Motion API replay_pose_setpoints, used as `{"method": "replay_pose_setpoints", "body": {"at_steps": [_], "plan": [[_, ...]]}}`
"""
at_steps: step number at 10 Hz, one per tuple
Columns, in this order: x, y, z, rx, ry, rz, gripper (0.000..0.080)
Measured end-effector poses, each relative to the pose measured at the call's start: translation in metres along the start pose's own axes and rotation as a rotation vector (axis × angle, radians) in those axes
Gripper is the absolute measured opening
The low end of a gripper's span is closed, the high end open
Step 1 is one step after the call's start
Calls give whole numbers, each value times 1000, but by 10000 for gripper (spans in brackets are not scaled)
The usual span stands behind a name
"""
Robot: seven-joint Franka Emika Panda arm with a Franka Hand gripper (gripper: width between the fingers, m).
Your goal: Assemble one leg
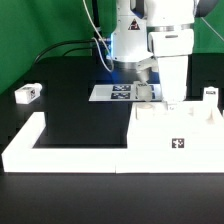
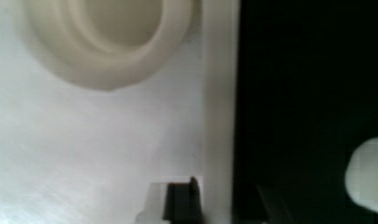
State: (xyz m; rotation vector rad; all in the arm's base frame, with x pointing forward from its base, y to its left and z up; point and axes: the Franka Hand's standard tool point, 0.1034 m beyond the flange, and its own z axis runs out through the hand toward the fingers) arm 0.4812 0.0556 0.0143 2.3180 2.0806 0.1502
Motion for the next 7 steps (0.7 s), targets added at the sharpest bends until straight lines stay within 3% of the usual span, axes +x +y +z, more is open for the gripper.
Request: {"method": "replay_pose_setpoints", "body": {"at_steps": [2,3,7], "plan": [[6,3,3,10,-2,-10,54],[5,7,3,44,-13,-50,54],[7,23,5,55,-28,-80,54]]}}
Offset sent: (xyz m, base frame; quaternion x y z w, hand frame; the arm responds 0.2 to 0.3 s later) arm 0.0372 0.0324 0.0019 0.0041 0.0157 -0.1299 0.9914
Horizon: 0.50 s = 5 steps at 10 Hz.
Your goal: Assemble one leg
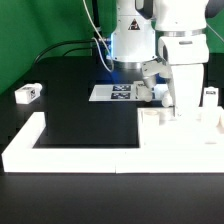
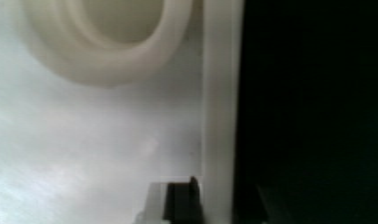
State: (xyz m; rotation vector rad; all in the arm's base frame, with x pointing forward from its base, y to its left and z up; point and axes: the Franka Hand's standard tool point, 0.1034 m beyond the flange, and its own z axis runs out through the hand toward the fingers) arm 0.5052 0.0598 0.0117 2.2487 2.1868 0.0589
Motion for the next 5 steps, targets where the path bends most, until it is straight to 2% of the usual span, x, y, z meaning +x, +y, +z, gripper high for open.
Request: {"method": "replay_pose_setpoints", "body": {"at_steps": [2,4,5], "plan": [[0,1,0,15,-5,5,54],[-1,1,0,15,-5,6,54],[-1,1,0,16,-5,6,163]]}}
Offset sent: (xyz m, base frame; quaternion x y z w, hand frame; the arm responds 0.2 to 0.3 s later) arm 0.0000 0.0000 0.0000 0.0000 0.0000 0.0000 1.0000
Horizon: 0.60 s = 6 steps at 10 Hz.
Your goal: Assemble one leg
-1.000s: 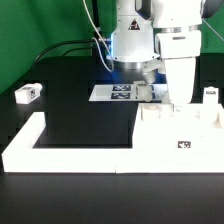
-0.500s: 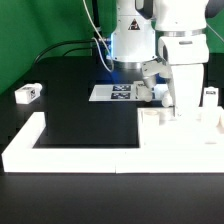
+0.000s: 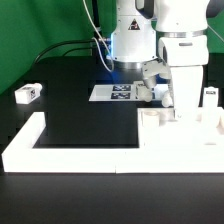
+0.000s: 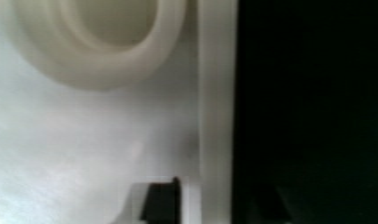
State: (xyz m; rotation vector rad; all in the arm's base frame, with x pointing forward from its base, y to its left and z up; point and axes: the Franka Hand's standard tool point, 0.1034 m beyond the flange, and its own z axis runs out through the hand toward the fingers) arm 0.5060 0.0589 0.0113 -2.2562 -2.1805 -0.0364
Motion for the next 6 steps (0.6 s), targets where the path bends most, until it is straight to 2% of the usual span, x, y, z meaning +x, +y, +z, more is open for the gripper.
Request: {"method": "replay_pose_setpoints", "body": {"at_steps": [1,2,3,4,5,6], "plan": [[0,0,0,0,0,0,299],[0,0,0,0,0,0,299],[-1,-1,-3,-14,4,43,482],[-5,-7,-14,-51,9,115,598],[-7,-15,-21,-64,12,176,598],[1,-19,-28,-76,21,342,638]]}}
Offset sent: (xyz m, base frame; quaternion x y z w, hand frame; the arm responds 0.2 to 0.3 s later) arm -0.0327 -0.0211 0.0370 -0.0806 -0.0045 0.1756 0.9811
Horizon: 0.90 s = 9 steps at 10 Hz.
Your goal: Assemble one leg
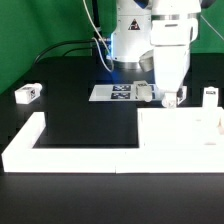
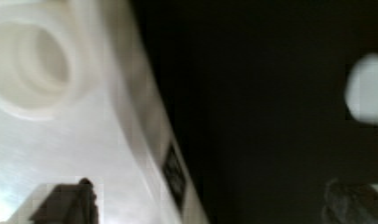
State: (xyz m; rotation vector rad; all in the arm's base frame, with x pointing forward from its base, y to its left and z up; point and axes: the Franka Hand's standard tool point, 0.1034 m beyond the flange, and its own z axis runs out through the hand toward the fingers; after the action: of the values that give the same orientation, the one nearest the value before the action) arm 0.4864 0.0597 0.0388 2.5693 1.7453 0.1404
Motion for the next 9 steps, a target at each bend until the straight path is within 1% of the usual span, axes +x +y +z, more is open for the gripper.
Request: {"method": "replay_pose_setpoints", "body": {"at_steps": [1,2,3,4,5,9], "plan": [[11,-6,-9,-11,5,167,648],[23,-10,-15,-4,-3,320,648],[38,-8,-23,2,-16,460,649],[48,-11,-24,6,-17,616,649],[56,-13,-26,10,-22,717,649],[60,-15,-24,29,-10,973,649]]}}
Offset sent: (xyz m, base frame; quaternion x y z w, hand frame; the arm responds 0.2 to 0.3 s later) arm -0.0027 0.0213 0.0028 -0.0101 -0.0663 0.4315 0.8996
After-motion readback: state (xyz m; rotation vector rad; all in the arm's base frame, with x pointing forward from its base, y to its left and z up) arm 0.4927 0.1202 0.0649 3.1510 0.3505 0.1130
